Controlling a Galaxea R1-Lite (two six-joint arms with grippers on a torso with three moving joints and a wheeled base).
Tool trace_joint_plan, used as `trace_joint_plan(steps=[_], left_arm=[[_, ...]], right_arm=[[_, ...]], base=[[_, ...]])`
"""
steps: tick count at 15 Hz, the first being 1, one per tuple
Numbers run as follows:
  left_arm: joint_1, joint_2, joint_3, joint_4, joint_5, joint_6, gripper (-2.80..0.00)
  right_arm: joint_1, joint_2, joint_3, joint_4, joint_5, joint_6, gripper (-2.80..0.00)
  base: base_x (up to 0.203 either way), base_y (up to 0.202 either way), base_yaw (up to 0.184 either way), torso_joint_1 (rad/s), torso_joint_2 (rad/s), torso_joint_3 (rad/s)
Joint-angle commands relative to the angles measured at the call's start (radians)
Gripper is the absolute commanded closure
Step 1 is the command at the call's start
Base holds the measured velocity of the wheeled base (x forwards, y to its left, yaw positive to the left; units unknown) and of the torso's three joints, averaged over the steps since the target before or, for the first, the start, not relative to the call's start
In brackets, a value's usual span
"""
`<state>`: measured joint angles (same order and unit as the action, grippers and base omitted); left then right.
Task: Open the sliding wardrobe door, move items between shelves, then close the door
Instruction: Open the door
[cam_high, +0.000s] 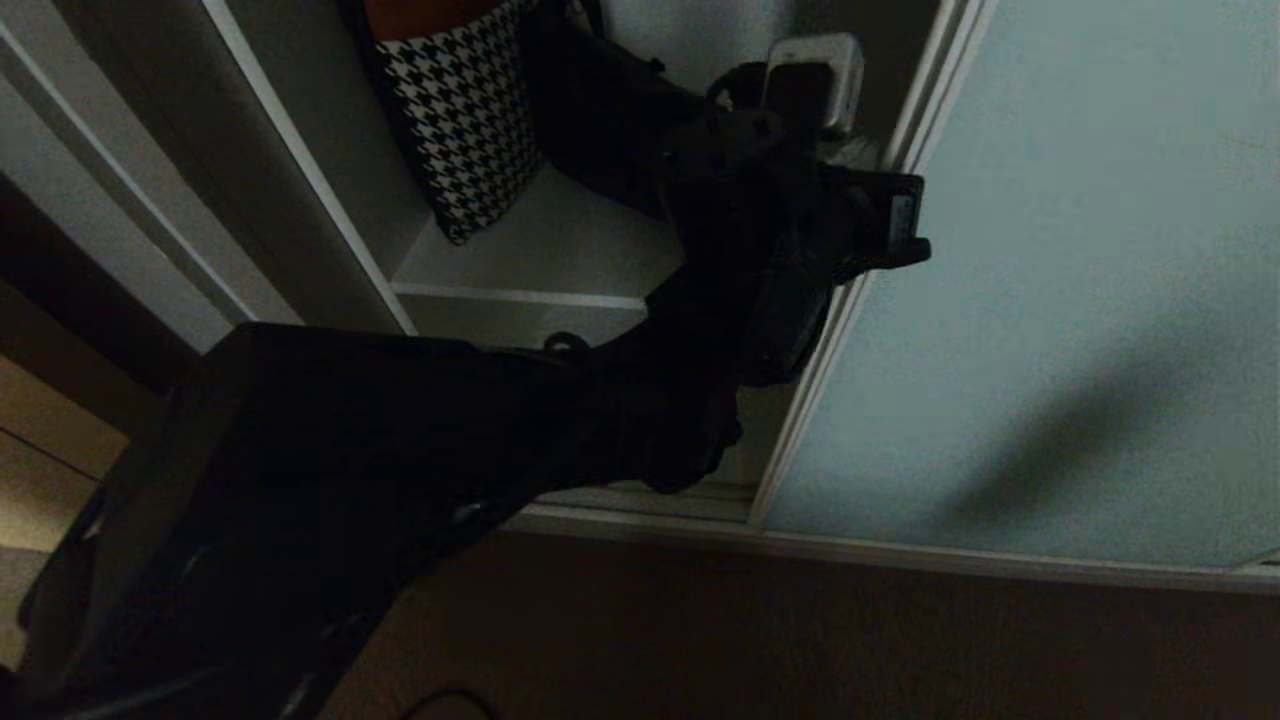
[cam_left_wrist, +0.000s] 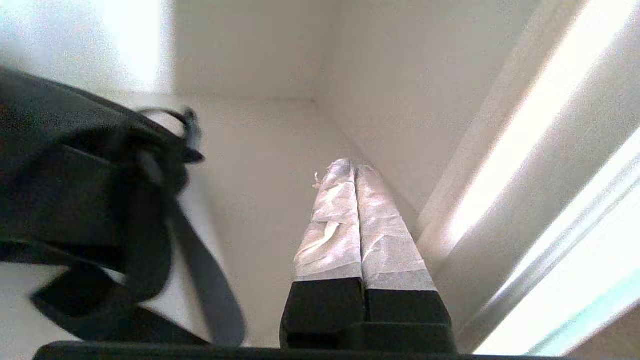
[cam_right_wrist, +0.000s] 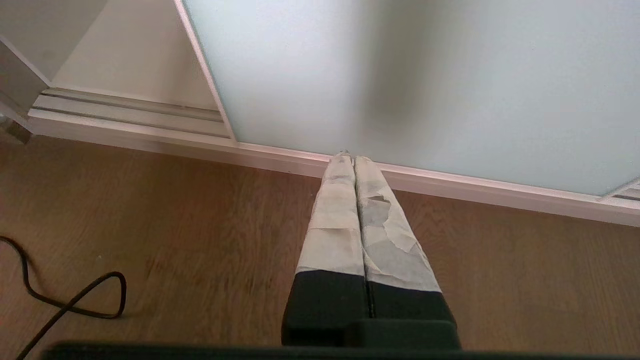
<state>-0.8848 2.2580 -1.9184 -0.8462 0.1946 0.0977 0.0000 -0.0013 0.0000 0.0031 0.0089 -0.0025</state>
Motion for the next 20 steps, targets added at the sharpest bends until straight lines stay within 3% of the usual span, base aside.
trace_joint_plan(steps=[1,7,11,13,15,17,20], left_arm=[[-0.022,0.051,-0.016,0.007,-0.004,0.001,0.0],[-0.053,0.052,-0.016,-0.009,-0.002,-0.01,0.0],[-0.041,-0.026,-0.016,-0.057,0.042,0.003,0.0],[-0.003,-0.108,-0.016,-0.025,0.061,0.008,0.0],[0.05,-0.226,-0.015,0.063,0.141,0.028,0.0],[0.126,-0.325,-0.003,0.179,0.23,0.075,0.0],[0.227,-0.49,0.102,0.282,0.266,0.153,0.0]], right_arm=[[0.0,0.001,0.0,0.0,0.0,-0.001,0.0],[0.0,0.001,0.0,0.0,0.0,-0.001,0.0],[0.0,0.001,0.0,0.0,0.0,-0.001,0.0],[0.0,0.001,0.0,0.0,0.0,-0.001,0.0],[0.0,0.001,0.0,0.0,0.0,-0.001,0.0],[0.0,0.001,0.0,0.0,0.0,-0.001,0.0],[0.0,0.001,0.002,0.0,0.0,-0.001,0.0]], base=[[0.0,0.0,0.0,0.0,0.0,0.0],[0.0,0.0,0.0,0.0,0.0,0.0],[0.0,0.0,0.0,0.0,0.0,0.0],[0.0,0.0,0.0,0.0,0.0,0.0],[0.0,0.0,0.0,0.0,0.0,0.0],[0.0,0.0,0.0,0.0,0.0,0.0],[0.0,0.0,0.0,0.0,0.0,0.0]])
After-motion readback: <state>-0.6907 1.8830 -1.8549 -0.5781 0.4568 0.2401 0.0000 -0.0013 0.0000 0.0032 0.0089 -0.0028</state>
